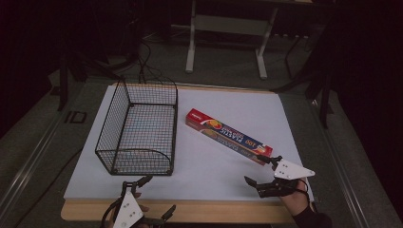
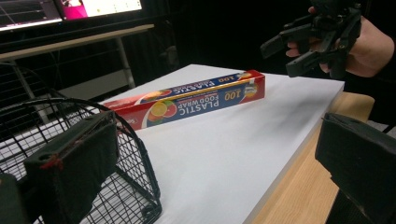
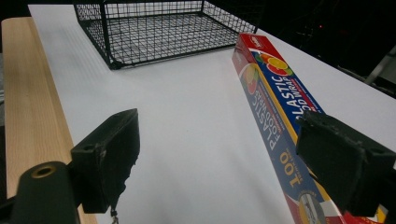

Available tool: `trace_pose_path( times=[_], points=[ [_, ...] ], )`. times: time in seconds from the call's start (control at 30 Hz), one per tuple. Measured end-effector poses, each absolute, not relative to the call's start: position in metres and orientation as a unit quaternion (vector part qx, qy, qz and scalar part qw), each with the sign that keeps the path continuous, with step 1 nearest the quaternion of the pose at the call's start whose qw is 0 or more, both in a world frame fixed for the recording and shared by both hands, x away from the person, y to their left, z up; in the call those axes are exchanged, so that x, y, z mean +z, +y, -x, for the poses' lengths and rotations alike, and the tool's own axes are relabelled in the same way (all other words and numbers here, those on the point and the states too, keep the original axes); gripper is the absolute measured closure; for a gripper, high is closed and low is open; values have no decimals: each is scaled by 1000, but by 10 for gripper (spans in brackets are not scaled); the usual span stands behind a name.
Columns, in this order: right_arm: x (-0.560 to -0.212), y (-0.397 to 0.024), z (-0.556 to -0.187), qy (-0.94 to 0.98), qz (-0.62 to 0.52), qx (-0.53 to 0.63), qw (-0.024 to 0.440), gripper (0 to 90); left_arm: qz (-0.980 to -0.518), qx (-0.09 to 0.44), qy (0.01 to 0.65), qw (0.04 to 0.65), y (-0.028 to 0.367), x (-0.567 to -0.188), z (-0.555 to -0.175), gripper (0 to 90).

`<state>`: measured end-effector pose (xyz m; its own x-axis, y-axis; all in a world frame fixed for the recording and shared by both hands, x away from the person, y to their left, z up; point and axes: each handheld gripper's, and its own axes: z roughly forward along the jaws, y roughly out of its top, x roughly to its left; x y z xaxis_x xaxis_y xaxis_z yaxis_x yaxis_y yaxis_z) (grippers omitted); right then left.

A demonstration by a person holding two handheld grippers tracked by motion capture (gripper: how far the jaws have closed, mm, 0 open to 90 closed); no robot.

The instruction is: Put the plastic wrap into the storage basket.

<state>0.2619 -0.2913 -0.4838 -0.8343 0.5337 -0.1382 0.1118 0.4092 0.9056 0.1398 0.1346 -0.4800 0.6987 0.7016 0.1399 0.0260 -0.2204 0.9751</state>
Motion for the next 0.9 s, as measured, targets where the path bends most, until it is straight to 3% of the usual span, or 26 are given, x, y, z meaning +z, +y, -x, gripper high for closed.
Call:
trace_pose_path(
  times=[0.4,0.73,0.9],
  points=[
    [-482,-286,-261,837,-169,482,197,148,-726,293,247,571,134,-480,-139,1],
    [-467,-278,-252,843,-159,491,149,113,-726,293,246,572,132,-480,-139,1],
    [-457,-275,-249,844,-154,489,158,112,-729,291,244,569,131,-481,-139,1]
  ],
)
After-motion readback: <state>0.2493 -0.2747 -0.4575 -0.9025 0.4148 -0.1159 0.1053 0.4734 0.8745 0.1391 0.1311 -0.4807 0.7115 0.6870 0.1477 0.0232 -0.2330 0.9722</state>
